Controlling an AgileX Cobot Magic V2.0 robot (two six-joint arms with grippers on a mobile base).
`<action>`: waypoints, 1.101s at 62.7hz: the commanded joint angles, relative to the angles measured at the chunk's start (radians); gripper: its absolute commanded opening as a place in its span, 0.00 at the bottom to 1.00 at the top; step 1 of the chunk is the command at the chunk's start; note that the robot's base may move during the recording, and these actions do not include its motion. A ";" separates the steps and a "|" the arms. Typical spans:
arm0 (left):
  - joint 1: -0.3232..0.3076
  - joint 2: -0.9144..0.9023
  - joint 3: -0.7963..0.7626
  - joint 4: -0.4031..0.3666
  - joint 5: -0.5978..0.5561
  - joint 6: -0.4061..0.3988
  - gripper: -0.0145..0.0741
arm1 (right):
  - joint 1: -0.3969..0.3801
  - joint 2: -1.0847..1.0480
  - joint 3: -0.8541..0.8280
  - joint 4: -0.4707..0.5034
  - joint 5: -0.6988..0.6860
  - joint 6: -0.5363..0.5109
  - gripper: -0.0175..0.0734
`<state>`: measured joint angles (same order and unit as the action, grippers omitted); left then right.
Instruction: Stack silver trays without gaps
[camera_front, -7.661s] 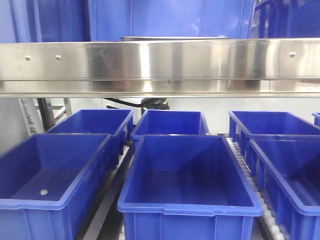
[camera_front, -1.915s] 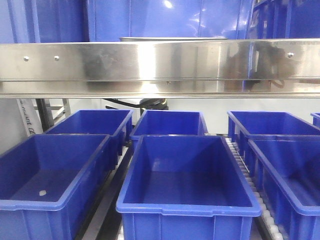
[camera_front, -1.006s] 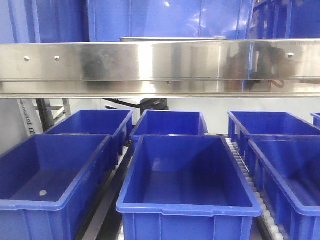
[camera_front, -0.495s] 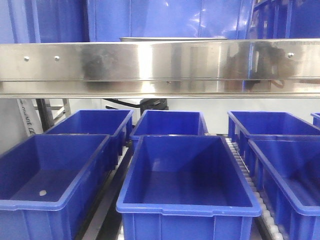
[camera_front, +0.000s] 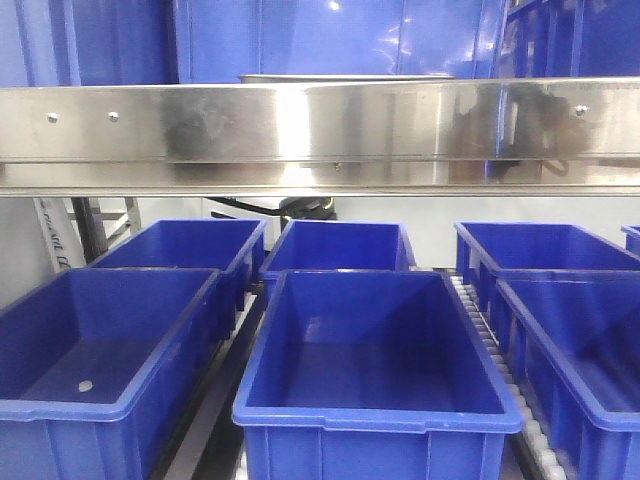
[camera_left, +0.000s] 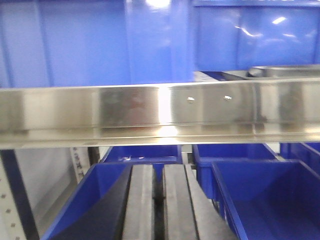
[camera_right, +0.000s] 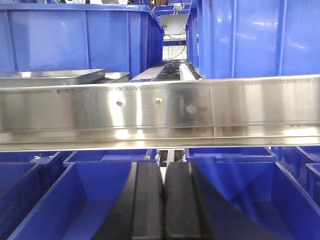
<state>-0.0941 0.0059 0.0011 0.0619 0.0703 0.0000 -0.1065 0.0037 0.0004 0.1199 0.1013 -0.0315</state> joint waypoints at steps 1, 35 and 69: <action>0.032 -0.006 -0.001 -0.010 -0.024 -0.029 0.15 | 0.002 -0.004 0.000 -0.009 -0.012 -0.004 0.11; 0.031 -0.006 -0.001 -0.002 -0.036 -0.027 0.15 | 0.002 -0.004 0.000 -0.009 -0.012 -0.004 0.11; 0.026 -0.006 -0.001 -0.005 -0.036 -0.027 0.15 | 0.002 -0.004 0.000 -0.009 -0.012 -0.004 0.11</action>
<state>-0.0632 0.0052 0.0011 0.0575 0.0564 -0.0239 -0.1065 0.0037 0.0004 0.1199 0.1013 -0.0315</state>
